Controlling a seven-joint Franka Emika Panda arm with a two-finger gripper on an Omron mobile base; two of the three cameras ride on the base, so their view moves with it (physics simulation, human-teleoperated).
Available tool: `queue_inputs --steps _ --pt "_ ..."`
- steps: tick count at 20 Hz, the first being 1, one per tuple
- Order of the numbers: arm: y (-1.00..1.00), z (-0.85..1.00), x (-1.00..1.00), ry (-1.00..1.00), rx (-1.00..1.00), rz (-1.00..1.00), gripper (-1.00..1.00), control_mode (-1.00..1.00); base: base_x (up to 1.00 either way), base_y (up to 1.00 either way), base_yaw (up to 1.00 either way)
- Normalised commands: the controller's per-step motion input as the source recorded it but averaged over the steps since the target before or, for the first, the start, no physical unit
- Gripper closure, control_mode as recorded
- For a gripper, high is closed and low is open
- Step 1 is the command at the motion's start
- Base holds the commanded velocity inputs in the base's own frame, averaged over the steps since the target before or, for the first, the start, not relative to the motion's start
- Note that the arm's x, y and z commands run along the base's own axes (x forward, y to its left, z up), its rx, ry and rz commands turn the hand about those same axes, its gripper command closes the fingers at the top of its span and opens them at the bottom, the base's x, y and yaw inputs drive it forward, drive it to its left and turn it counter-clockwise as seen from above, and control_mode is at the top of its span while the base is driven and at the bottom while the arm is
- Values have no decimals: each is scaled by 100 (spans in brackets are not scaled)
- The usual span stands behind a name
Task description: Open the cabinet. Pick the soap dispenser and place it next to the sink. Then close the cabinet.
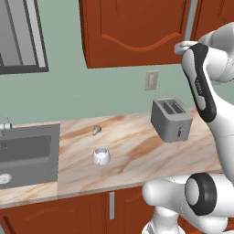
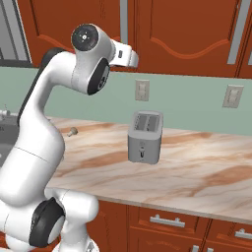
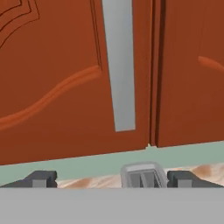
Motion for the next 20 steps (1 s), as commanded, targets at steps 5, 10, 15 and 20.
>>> queue_inputs --steps 5,10,15,20 --pt "-11 23 33 -3 0 1 -100 -100 0 0 0" --pt "-10 23 32 -1 -1 1 -100 -100 0 0 0" --pt "-9 12 42 0 -1 1 -100 -100 0 0 0" --pt "-4 0 52 0 0 3 -100 -100 0 0 0"
